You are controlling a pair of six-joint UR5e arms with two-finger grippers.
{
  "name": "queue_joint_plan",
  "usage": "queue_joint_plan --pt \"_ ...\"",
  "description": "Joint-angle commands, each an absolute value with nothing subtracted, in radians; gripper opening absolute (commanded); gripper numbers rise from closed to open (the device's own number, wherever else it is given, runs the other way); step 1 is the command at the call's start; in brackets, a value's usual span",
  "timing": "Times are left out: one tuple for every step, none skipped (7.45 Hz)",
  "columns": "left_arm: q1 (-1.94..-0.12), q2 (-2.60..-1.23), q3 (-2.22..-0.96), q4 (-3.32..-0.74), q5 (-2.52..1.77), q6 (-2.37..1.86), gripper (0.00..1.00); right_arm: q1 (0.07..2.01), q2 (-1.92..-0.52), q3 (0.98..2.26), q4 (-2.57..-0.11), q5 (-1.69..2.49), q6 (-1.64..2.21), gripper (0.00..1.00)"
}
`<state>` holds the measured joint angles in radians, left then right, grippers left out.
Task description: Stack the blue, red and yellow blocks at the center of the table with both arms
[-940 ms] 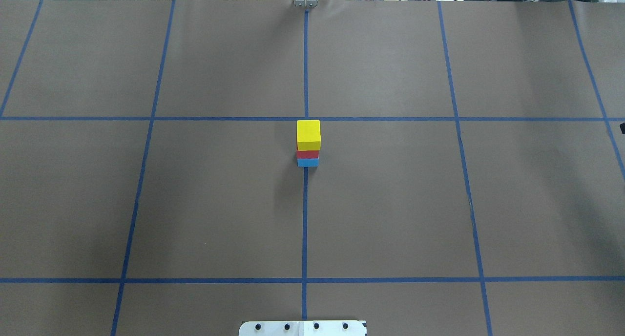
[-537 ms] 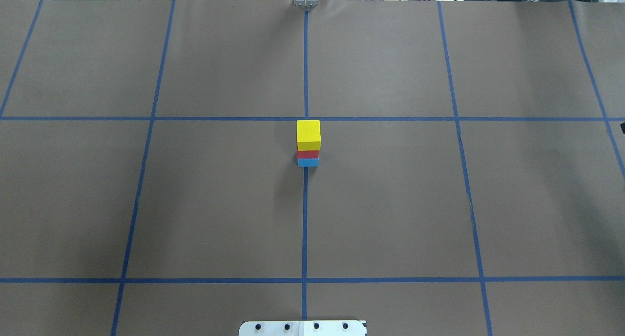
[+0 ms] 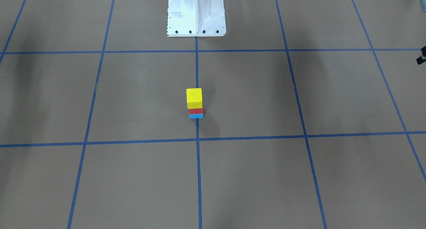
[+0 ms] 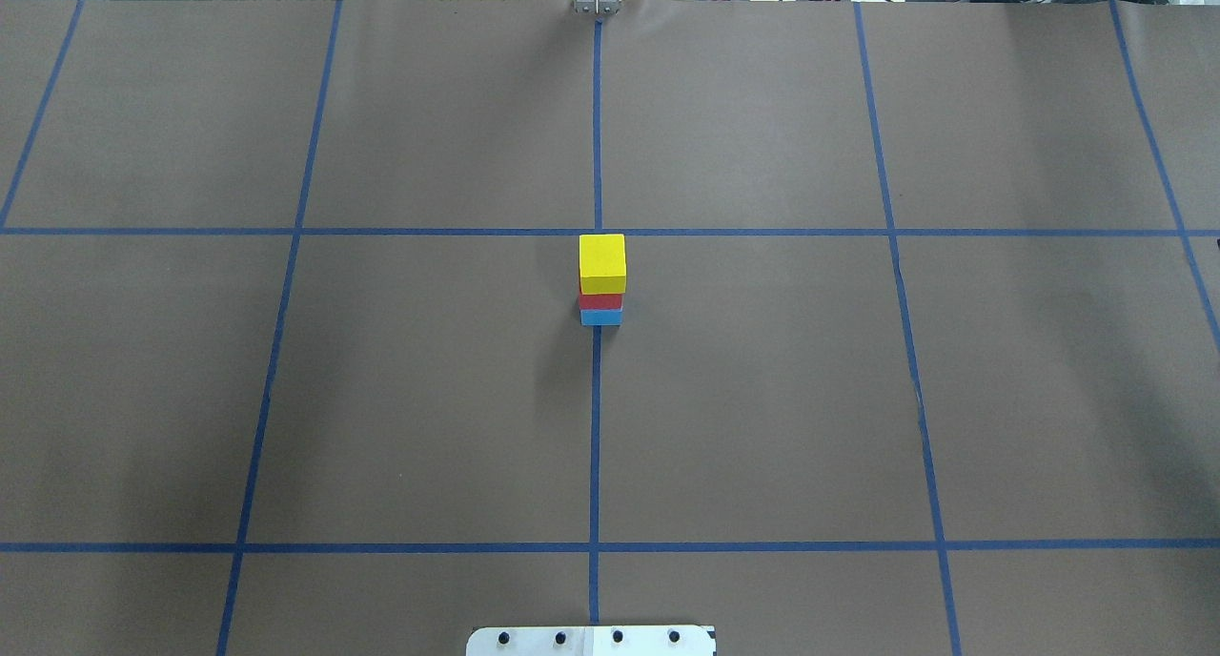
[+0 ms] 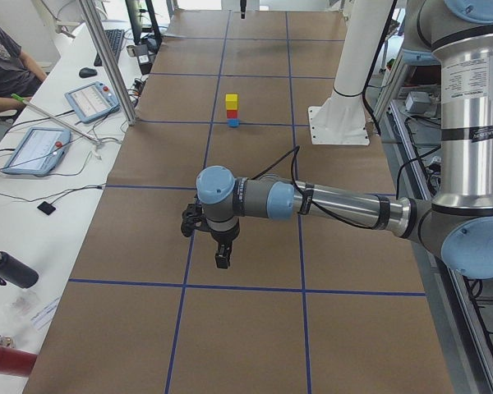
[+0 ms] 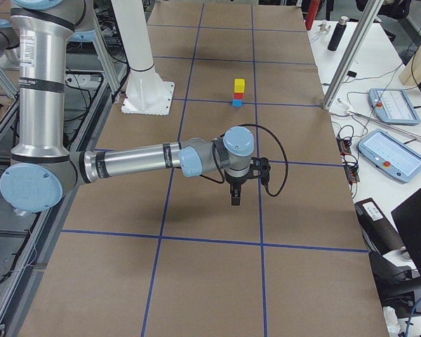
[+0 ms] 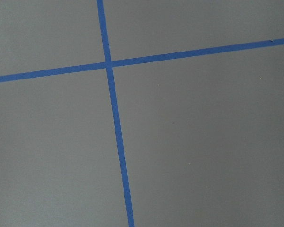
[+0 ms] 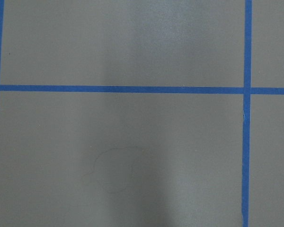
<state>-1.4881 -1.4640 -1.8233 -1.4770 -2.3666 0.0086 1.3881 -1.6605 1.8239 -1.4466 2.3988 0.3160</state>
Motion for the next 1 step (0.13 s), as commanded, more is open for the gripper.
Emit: queue_joint_plan --pt "-1.515 -1.451 -1.812 -1.476 -2.368 0.009 1.00 1.410 -1.660 1.832 -1.450 2.401 0.316 1.00"
